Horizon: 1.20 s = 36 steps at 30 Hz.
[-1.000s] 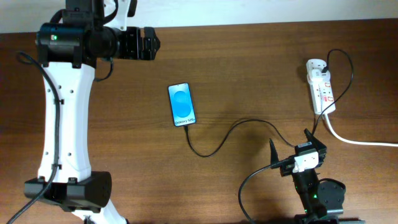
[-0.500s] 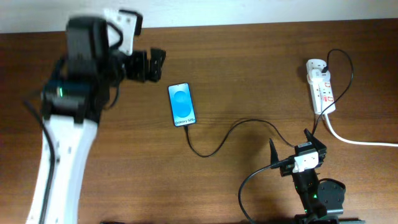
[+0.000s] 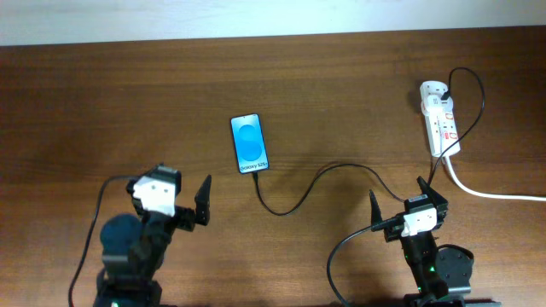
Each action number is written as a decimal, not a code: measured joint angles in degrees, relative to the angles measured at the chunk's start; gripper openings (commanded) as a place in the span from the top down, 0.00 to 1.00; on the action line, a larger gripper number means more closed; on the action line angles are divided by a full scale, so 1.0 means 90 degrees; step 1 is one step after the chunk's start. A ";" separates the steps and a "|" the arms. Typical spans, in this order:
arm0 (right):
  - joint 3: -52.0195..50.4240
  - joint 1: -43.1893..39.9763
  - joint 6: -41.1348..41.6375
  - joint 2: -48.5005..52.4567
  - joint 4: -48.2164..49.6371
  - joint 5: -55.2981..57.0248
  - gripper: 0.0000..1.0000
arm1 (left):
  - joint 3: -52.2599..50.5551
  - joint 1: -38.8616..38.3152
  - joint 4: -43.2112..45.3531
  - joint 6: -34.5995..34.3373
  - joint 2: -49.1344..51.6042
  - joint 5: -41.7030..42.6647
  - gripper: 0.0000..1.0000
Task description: Plug charger to phone and switch on socket
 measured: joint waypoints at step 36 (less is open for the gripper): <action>0.0000 0.0000 0.0002 0.0000 0.0000 -0.0002 0.02 | -0.2492 0.0265 0.0435 0.0092 -0.3237 -0.0784 0.01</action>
